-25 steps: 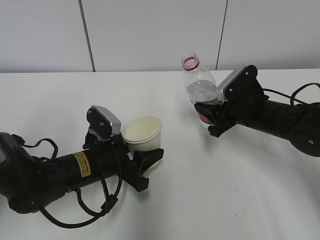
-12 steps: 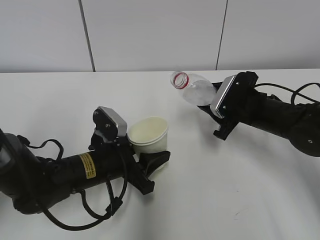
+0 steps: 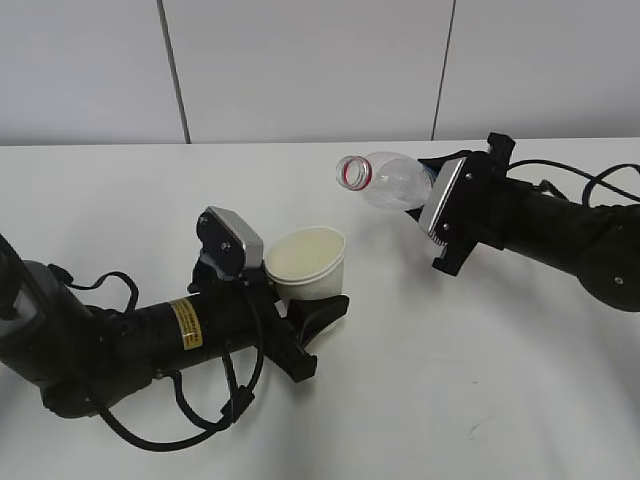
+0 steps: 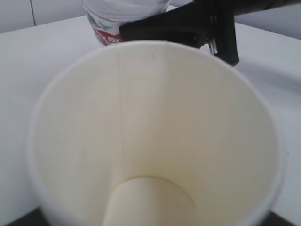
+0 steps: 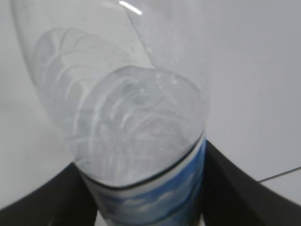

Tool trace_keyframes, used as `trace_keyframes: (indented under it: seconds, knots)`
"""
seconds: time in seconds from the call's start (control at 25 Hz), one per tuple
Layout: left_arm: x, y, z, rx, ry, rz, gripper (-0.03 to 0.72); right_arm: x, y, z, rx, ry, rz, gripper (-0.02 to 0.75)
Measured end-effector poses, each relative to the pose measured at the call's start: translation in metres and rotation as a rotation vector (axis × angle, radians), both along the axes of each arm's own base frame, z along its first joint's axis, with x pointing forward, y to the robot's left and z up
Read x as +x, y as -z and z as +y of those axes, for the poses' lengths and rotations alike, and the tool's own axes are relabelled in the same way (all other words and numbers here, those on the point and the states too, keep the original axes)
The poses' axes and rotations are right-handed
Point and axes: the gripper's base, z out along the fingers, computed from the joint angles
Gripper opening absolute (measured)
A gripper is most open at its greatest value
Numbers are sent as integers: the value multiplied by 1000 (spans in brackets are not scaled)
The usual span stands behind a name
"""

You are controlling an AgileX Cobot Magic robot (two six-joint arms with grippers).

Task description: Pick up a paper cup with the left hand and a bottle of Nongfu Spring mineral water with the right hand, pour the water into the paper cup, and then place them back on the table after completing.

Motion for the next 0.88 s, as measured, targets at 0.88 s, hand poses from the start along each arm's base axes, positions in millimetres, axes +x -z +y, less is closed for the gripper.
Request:
trace_keyframes:
  seconds: [0.88]
  knots:
    - [0, 0, -1, 1, 10, -2, 354, 9, -11, -1, -176, -21, -184, 422]
